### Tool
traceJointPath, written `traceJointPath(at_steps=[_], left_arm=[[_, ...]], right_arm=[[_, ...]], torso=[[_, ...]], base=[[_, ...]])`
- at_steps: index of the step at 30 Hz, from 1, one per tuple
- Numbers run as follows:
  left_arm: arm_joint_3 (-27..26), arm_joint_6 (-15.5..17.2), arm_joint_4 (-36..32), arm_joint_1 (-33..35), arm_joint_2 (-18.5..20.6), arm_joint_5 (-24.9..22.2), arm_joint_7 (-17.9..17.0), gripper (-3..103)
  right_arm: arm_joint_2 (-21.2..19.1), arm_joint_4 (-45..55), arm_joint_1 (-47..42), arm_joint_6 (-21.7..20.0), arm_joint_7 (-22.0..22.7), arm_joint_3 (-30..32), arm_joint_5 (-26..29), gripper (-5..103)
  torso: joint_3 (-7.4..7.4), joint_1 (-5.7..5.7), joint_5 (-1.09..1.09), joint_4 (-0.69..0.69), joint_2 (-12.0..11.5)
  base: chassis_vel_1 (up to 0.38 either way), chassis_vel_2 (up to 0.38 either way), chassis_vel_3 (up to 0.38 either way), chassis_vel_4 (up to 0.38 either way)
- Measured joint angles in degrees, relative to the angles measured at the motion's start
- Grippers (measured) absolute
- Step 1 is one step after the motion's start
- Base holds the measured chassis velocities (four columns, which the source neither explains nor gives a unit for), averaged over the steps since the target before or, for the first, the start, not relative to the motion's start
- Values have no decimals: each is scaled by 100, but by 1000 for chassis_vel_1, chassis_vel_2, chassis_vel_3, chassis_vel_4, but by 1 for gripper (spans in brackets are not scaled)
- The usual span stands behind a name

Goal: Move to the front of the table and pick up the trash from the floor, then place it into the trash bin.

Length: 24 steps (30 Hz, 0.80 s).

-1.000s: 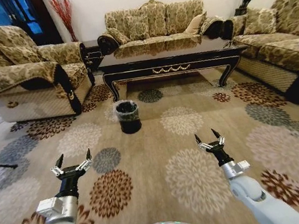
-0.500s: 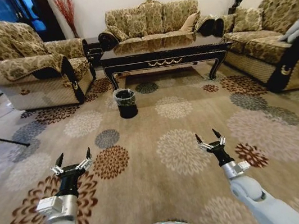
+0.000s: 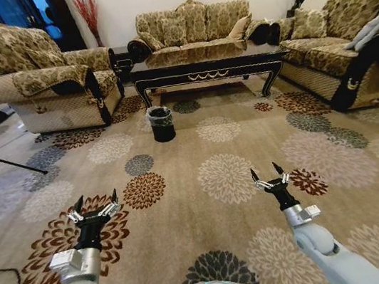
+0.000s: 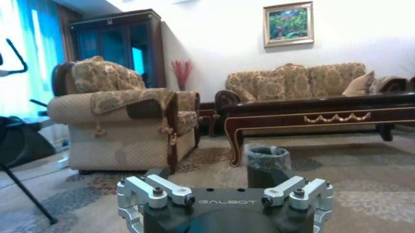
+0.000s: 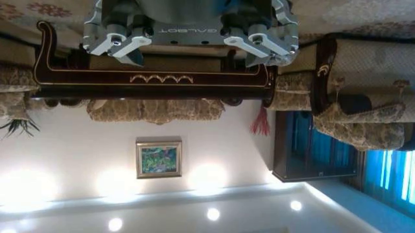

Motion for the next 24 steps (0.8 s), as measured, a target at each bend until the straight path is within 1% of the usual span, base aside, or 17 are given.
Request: traceJointPath(at_steps=[1,4,5,7,8,9,11,13,16,18,20,21,24], left_arm=[[0,0,0,0,0,0,0,100],[-116,-182,-19,75,-16,-103,424,100],[-116,-182,-19,75,-16,-103,424,100],[-211,-408,-20,117,-16,-196,772,100],[-295,-631,-18,136,-14,-289,1116,100],[-295,-631,-18,136,-14,-289,1116,100],[-364,-731,-10,140,-23,-333,1322,100],[-381,-748,-6,140,-27,-362,1367,100],[-419,-750,22,122,-38,-425,1407,100],[-424,-750,26,121,-39,-425,1413,100],[-445,-739,34,120,-46,-428,1435,100],[-445,-739,34,120,-46,-428,1435,100],[-457,-726,49,116,-53,-428,1445,100]], right_arm=[[0,0,0,0,0,0,0,100],[-3,24,-13,1,0,26,3,100],[-3,24,-13,1,0,26,3,100],[-7,43,-27,1,0,65,10,100],[-7,68,-45,8,-2,97,32,100],[-7,68,-45,8,-2,97,32,100],[-2,95,-71,23,-26,121,45,100],[0,105,-83,29,-45,133,43,100],[3,138,-123,37,-108,169,31,100],[3,141,-129,38,-118,175,30,100],[-6,158,-180,42,-184,211,17,100],[-6,158,-180,42,-184,211,17,100],[-24,158,-204,63,-226,225,-1,100]], torso=[[0,0,0,0,0],[-2,0,0,0,0],[-2,0,0,0,0],[-2,0,0,-1,0],[10,5,0,-2,18],[10,5,0,-2,18],[46,15,0,-1,65],[74,15,0,-1,92],[174,12,-1,-1,188],[186,12,-1,0,200],[276,13,0,0,294],[276,13,0,0,294],[360,21,0,0,385]], base=[[0,0,0,0],[0,0,0,0],[0,0,0,0],[0,0,0,0],[0,0,0,0],[0,0,0,0],[0,0,0,0],[0,0,0,0],[0,0,0,0],[0,0,0,0],[0,0,0,0],[0,0,0,0],[0,0,0,0]])
